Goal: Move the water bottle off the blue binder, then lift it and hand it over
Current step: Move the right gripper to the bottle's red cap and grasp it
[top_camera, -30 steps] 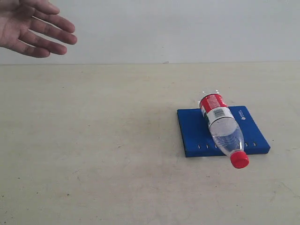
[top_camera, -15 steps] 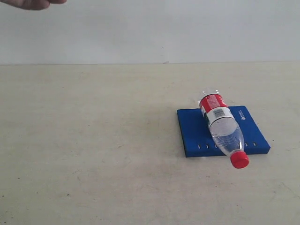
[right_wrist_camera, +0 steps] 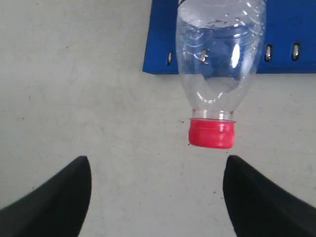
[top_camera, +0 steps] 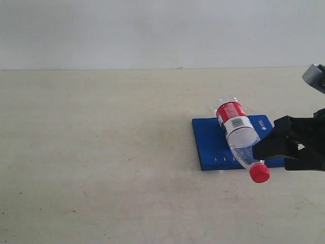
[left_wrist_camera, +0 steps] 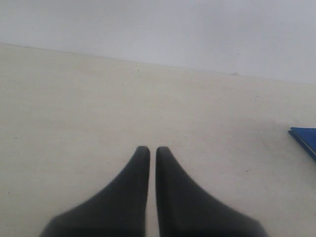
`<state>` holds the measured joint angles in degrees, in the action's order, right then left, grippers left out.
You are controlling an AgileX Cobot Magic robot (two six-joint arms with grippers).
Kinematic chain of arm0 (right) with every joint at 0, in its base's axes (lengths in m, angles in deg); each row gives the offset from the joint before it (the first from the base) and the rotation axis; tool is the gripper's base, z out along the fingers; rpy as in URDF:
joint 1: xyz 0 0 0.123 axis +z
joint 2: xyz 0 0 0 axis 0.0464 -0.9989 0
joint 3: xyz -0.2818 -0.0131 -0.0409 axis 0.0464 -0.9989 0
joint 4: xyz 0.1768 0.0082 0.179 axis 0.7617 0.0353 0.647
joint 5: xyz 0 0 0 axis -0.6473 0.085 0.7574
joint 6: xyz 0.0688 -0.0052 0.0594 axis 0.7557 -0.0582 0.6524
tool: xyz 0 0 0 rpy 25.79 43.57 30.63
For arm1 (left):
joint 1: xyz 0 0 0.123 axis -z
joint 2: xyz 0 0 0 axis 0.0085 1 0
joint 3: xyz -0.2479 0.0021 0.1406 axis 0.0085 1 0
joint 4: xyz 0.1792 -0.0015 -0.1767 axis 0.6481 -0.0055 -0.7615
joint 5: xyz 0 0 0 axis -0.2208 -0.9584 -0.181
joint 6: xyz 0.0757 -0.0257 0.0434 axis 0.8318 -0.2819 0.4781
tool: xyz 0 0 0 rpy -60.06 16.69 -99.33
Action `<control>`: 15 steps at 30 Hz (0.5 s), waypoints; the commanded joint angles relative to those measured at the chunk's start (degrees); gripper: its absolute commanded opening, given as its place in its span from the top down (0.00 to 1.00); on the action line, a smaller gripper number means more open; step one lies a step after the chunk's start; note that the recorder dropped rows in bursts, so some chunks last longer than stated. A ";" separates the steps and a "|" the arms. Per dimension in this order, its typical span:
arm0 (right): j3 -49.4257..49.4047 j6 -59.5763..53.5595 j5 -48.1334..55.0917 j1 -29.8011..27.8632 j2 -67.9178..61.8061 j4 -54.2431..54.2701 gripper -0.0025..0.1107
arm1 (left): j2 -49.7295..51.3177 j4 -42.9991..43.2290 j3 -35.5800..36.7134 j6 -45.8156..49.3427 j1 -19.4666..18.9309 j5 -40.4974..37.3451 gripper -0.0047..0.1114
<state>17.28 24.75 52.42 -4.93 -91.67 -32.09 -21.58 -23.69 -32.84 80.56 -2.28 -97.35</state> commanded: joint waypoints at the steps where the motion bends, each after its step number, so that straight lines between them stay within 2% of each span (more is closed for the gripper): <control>1: 0.23 -1.05 -5.24 0.22 -4.60 -0.72 0.39 | -0.20 -0.31 0.03 0.30 0.37 0.60 0.92; 5: 0.23 -2.84 -5.13 0.22 -10.35 -0.47 0.39 | -0.20 -0.31 0.03 0.30 0.37 0.60 0.92; 15: 0.23 -9.88 -8.48 1.50 -14.36 6.18 0.39 | -0.20 -0.31 0.03 0.30 0.37 0.60 0.92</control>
<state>17.28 16.27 45.62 -4.26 -105.21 -26.86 -21.58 -23.69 -32.84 80.56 -2.28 -97.35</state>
